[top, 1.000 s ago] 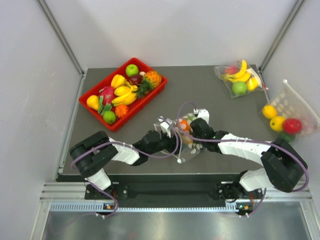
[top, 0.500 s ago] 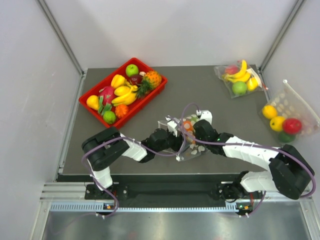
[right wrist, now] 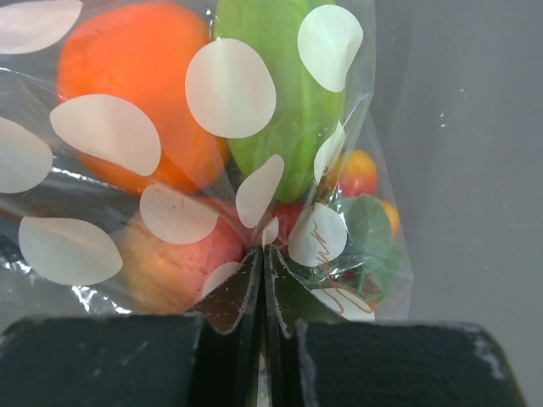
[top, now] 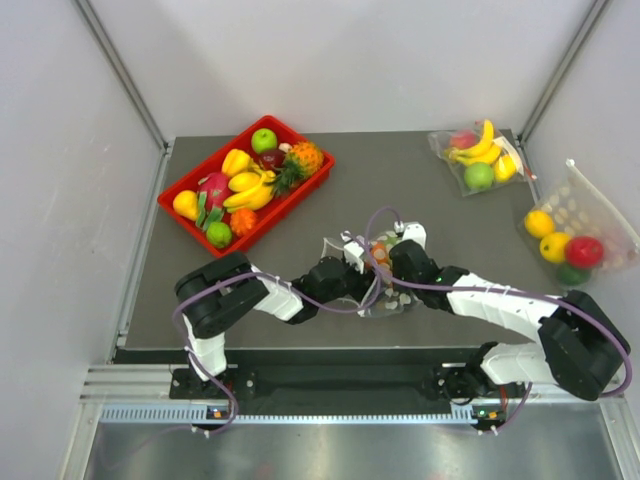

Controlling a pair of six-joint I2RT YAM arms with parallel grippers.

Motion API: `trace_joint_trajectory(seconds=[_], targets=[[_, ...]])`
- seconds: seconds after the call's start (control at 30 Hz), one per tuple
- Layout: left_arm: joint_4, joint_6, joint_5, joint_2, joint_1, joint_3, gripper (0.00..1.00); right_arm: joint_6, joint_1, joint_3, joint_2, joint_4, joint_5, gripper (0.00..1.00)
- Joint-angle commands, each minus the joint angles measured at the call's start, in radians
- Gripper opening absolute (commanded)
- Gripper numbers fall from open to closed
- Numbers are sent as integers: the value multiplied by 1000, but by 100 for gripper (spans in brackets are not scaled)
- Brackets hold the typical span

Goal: Open the zip-top bag and remove the fake food

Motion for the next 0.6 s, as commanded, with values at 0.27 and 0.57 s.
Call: trace_joint_trajectory(seconds=[0.27,0.57], targets=[[32,-7,102,53,-52,64,23,38,1,-35,-20,63,-120,0],[-86,41,33,-85,-51,-7,4,9,-34,-29,-85,-21,-3,0]])
